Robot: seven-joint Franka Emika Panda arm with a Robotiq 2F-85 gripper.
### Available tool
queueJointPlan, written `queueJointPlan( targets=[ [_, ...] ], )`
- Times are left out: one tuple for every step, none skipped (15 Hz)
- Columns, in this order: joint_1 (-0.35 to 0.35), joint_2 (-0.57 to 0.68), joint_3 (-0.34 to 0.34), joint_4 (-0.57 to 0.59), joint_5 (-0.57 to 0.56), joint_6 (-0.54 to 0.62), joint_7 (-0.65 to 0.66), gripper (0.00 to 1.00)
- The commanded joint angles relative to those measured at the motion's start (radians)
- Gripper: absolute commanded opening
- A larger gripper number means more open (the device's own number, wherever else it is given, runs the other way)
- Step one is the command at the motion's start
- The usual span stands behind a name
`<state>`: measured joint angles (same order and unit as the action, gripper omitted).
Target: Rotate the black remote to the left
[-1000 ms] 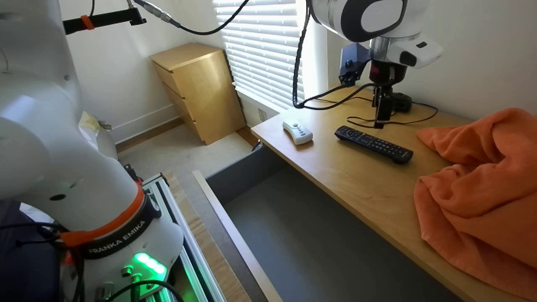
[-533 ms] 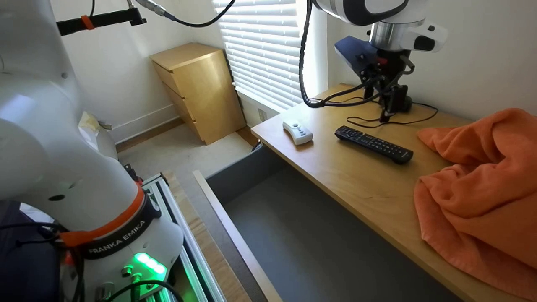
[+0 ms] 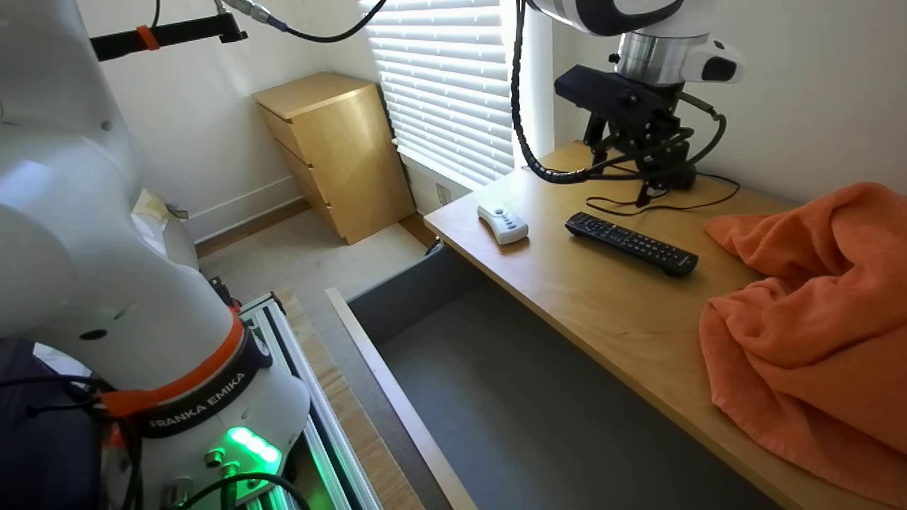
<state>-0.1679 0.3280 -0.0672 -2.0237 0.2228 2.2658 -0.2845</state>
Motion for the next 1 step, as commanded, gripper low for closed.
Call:
queueJointPlan(
  targets=[
    [-0.01,-0.003,0.013,0.001,0.001,-0.007,-0.015,1.0]
  ],
)
